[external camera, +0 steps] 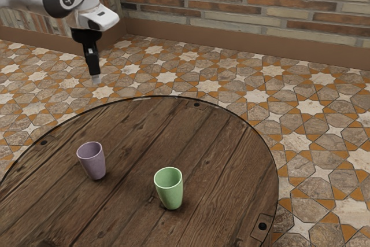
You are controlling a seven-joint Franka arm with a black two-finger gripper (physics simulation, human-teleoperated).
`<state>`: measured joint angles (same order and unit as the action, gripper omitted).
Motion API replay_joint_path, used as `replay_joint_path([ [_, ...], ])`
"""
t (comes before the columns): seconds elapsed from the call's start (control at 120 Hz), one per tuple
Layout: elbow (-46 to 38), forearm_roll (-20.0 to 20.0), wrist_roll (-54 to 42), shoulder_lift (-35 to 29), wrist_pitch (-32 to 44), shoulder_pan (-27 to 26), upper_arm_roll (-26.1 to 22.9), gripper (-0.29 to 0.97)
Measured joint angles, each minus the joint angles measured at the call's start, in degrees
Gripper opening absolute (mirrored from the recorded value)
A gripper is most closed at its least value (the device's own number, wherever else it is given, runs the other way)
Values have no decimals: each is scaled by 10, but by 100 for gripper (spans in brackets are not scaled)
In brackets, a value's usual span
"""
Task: Place the left cup onto the right cup
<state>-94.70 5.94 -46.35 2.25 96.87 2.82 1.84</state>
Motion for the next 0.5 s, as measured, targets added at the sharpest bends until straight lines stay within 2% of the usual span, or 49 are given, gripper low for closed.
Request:
replay_joint_path([
  [0.292,-41,-2,-4,19,24,12,1,68],
  [0.5,-108,0,-5,25,65,14,1,68],
])
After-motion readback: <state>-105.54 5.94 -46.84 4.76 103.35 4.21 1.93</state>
